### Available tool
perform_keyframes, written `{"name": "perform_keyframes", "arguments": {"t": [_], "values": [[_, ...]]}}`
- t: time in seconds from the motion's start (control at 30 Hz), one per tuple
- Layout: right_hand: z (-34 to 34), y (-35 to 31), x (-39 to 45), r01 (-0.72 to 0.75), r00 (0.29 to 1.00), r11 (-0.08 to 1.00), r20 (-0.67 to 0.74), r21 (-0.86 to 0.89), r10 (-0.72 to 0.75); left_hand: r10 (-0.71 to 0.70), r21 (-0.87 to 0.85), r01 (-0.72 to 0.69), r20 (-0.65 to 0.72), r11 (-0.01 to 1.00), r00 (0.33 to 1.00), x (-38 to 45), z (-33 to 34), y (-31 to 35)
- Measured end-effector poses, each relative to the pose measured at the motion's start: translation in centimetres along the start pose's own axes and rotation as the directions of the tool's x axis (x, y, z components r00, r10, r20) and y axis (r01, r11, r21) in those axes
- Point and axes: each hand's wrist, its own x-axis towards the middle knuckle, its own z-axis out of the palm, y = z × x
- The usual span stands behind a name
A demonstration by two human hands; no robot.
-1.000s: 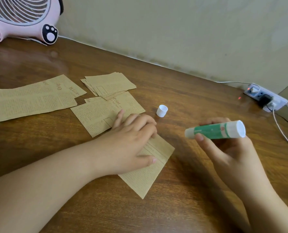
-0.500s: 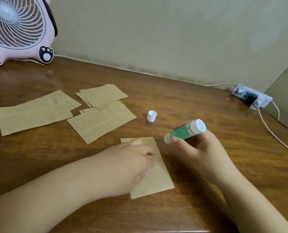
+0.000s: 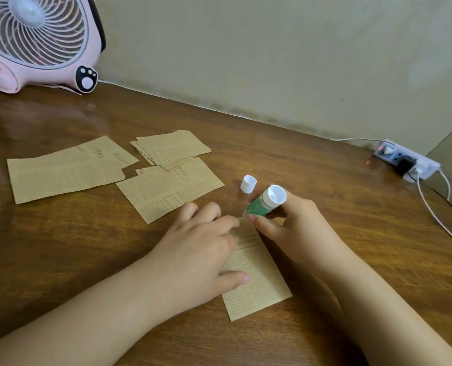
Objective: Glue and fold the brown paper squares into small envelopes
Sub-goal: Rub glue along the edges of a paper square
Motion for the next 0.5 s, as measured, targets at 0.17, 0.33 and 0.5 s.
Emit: {"name": "perform_keyframes", "arguments": {"t": [0.17, 0.33, 0.5], "values": [[-0.29, 0.47, -0.49, -0.056, 0.998, 0.998, -0.005, -0.004, 0.056, 0.043, 0.006, -0.042, -0.032, 0.999, 0.999, 0.23, 0.18, -0.03], [-0.25, 0.46, -0.42, -0.070, 0.998, 0.998, 0.003, 0.000, 0.070, 0.039, 0.010, -0.039, -0.012, 0.999, 0.999, 0.10, 0.25, 0.24], [0.13, 0.52, -0.24, -0.035, 0.999, 0.999, 0.034, -0.034, 0.037, 0.036, 0.035, -0.036, -0.007, 0.999, 0.999, 0.26, 0.26, 0.27]]}}
